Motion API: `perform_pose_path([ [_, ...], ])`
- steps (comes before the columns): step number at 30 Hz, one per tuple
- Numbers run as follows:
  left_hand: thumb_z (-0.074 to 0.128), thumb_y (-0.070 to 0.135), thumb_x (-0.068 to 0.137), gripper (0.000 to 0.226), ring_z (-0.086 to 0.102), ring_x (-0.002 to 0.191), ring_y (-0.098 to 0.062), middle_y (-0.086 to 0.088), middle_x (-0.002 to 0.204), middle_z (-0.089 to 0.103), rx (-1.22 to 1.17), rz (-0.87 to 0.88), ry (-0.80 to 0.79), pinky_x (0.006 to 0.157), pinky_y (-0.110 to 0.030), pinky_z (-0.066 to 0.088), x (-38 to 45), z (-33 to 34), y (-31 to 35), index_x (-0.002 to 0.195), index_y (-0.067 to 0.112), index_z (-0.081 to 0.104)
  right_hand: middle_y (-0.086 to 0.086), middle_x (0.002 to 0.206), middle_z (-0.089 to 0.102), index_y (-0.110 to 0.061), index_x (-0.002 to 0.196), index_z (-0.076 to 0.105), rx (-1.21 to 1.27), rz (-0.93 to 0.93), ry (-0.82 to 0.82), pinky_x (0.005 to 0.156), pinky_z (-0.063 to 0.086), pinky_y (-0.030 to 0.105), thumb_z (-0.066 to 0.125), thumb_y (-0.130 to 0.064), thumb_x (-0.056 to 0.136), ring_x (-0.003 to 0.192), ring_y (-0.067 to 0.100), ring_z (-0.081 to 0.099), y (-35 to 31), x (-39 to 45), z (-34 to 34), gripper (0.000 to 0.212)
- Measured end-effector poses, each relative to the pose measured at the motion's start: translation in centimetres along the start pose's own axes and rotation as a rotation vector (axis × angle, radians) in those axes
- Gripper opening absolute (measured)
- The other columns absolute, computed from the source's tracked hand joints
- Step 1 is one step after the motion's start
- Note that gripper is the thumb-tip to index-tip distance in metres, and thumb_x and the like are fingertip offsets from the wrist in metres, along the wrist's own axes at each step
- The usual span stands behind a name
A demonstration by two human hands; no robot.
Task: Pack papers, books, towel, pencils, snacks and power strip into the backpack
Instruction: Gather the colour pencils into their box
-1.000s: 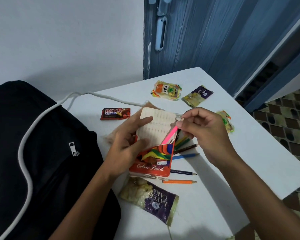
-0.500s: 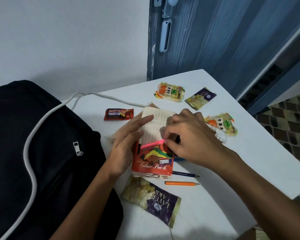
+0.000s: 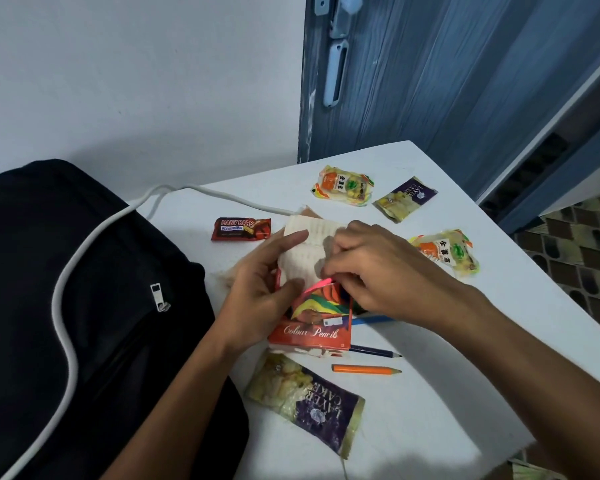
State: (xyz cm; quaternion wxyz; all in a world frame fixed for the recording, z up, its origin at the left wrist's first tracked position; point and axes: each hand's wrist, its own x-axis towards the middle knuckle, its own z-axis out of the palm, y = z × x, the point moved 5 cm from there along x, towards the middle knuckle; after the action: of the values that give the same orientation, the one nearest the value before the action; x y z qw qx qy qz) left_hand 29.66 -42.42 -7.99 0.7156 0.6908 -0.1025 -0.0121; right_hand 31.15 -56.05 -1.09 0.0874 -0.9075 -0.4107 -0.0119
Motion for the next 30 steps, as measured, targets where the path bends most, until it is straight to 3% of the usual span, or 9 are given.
perform_pose_path([
  [7, 0.057, -0.002, 0.076, 0.052, 0.061, 0.098, -0.011, -0.014, 0.118, 0.060, -0.074, -0.037, 0.040, 0.078, -0.025, 0.051, -0.1, -0.3, 0.0, 0.125, 0.015, 0.056, -0.014, 0.083, 0.056, -0.025, 0.092, 0.060, 0.099, 0.048, 0.017, 0.074, 0.025, 0.027, 0.061, -0.028, 0.084, 0.086, 0.007, 0.044, -0.6, -0.5, 0.4, 0.008],
  [10, 0.062, 0.009, 0.077, 0.051, 0.057, 0.114, -0.031, -0.014, 0.122, 0.060, -0.038, -0.049, 0.039, 0.091, -0.038, 0.047, -0.1, -0.5, -0.3, 0.126, 0.022, 0.060, -0.015, 0.080, 0.051, -0.026, 0.096, 0.056, 0.131, 0.068, 0.003, 0.080, 0.025, 0.029, 0.059, -0.031, 0.086, 0.082, 0.003, 0.038, -0.9, -0.6, 0.3, 0.011],
  [14, 0.057, 0.003, 0.080, 0.051, 0.059, 0.101, -0.017, -0.021, 0.115, 0.059, 0.006, -0.029, 0.041, 0.078, -0.020, 0.049, -0.3, -0.6, -0.3, 0.127, 0.025, 0.059, -0.014, 0.083, 0.053, -0.029, 0.101, 0.051, 0.151, 0.078, -0.033, 0.079, 0.018, 0.025, 0.058, -0.028, 0.088, 0.078, 0.005, 0.033, -1.1, -0.5, 0.0, 0.015],
  [18, 0.057, -0.009, 0.084, 0.051, 0.063, 0.100, -0.011, 0.002, 0.115, 0.067, -0.029, -0.006, 0.054, 0.074, -0.023, 0.053, -0.3, -0.5, 0.3, 0.126, 0.020, 0.055, -0.017, 0.082, 0.060, -0.023, 0.090, 0.060, 0.338, 0.132, 0.124, 0.081, 0.035, 0.028, 0.060, -0.013, 0.084, 0.082, 0.002, 0.048, -0.5, -0.5, -0.5, 0.011],
  [20, 0.052, -0.021, 0.085, 0.054, 0.065, 0.093, -0.001, 0.018, 0.106, 0.069, -0.051, -0.012, 0.081, 0.070, -0.018, 0.053, -0.2, -0.6, 0.5, 0.124, 0.017, 0.053, -0.023, 0.076, 0.055, -0.013, 0.079, 0.063, 0.465, 0.147, 0.329, 0.069, 0.040, 0.019, 0.060, -0.005, 0.079, 0.074, 0.000, 0.051, 0.3, -1.2, -1.7, 0.009],
  [21, 0.051, -0.023, 0.084, 0.056, 0.065, 0.093, 0.000, 0.023, 0.104, 0.068, -0.049, -0.013, 0.090, 0.068, -0.017, 0.052, -0.2, -0.6, 0.6, 0.124, 0.017, 0.053, -0.024, 0.073, 0.055, -0.011, 0.077, 0.064, 0.506, 0.171, 0.339, 0.064, 0.039, 0.015, 0.062, -0.003, 0.078, 0.070, -0.001, 0.052, 0.8, -1.5, -2.1, 0.008],
  [22, 0.050, -0.023, 0.084, 0.056, 0.065, 0.093, 0.000, 0.024, 0.104, 0.068, -0.041, -0.015, 0.094, 0.068, -0.017, 0.053, -0.3, -0.5, 0.7, 0.123, 0.018, 0.053, -0.021, 0.069, 0.058, -0.013, 0.076, 0.066, 0.543, 0.205, 0.251, 0.061, 0.039, 0.013, 0.066, -0.005, 0.079, 0.067, -0.001, 0.054, 1.3, -1.8, -2.1, 0.008],
  [26, 0.052, -0.021, 0.085, 0.057, 0.066, 0.095, -0.004, 0.026, 0.106, 0.067, -0.019, -0.036, 0.121, 0.068, -0.021, 0.055, -0.3, -0.8, 0.5, 0.122, 0.022, 0.054, -0.012, 0.070, 0.066, -0.024, 0.071, 0.069, 0.307, 0.297, -0.547, 0.057, 0.045, 0.021, 0.074, -0.023, 0.077, 0.066, 0.003, 0.062, 1.7, -3.5, 1.7, 0.008],
  [30, 0.054, -0.018, 0.084, 0.056, 0.067, 0.093, -0.007, 0.018, 0.105, 0.070, -0.011, -0.049, 0.136, 0.071, -0.024, 0.056, -0.4, -0.9, 0.2, 0.121, 0.025, 0.055, -0.002, 0.063, 0.063, -0.015, 0.063, 0.065, 0.202, 0.297, -0.648, 0.050, 0.037, 0.026, 0.076, -0.024, 0.073, 0.063, 0.018, 0.062, 1.0, -4.0, 4.4, 0.017],
])
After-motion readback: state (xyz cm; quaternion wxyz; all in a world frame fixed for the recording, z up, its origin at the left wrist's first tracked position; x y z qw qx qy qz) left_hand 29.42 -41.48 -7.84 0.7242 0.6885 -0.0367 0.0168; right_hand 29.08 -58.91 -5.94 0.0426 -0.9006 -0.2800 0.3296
